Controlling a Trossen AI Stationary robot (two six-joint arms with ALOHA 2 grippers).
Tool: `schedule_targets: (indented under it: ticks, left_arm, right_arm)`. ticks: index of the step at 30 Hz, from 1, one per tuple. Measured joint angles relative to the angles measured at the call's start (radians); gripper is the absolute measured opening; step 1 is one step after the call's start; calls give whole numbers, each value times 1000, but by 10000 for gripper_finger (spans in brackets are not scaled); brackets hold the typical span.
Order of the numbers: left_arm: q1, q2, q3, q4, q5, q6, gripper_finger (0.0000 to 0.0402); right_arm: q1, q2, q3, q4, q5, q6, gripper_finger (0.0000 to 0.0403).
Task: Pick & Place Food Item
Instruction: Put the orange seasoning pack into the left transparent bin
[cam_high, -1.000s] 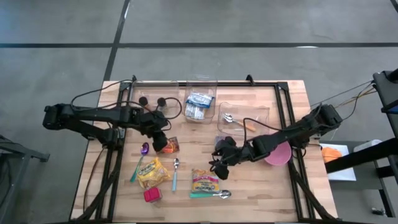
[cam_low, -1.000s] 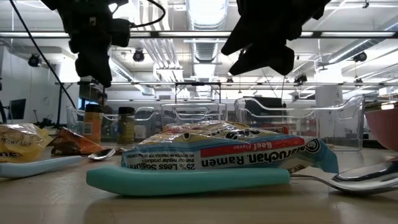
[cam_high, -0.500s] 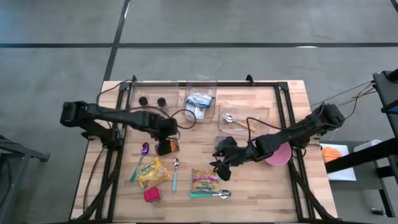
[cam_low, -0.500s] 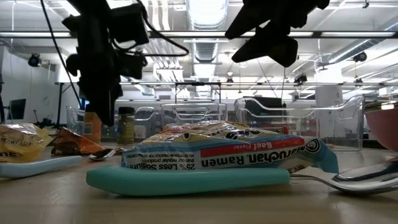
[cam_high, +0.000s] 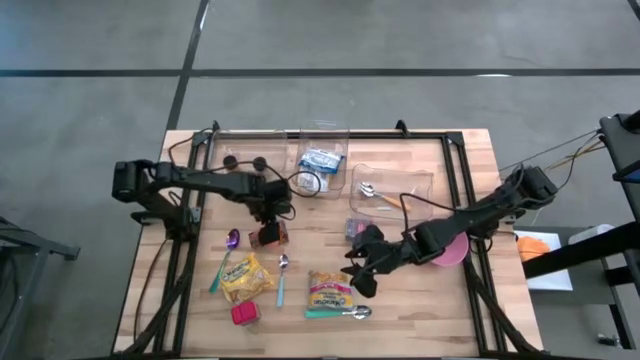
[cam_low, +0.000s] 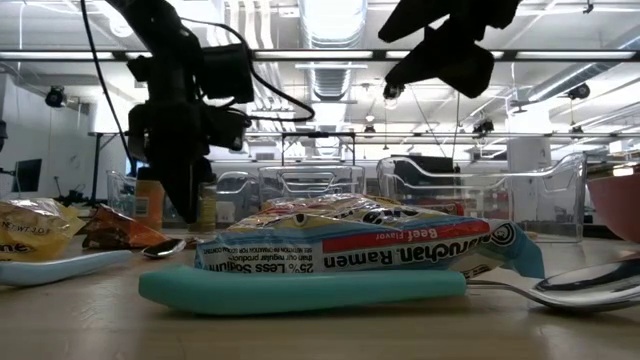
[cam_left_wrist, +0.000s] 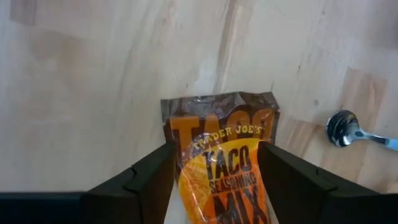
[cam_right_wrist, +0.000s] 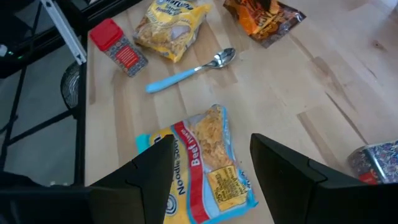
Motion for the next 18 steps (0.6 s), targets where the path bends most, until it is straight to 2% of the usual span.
schedule_targets:
  ticks: [18]
  left_arm:
    - [38, 120, 5, 28, 6, 37, 230]
  right_arm:
    - [19, -10, 0, -9, 3, -3, 206]
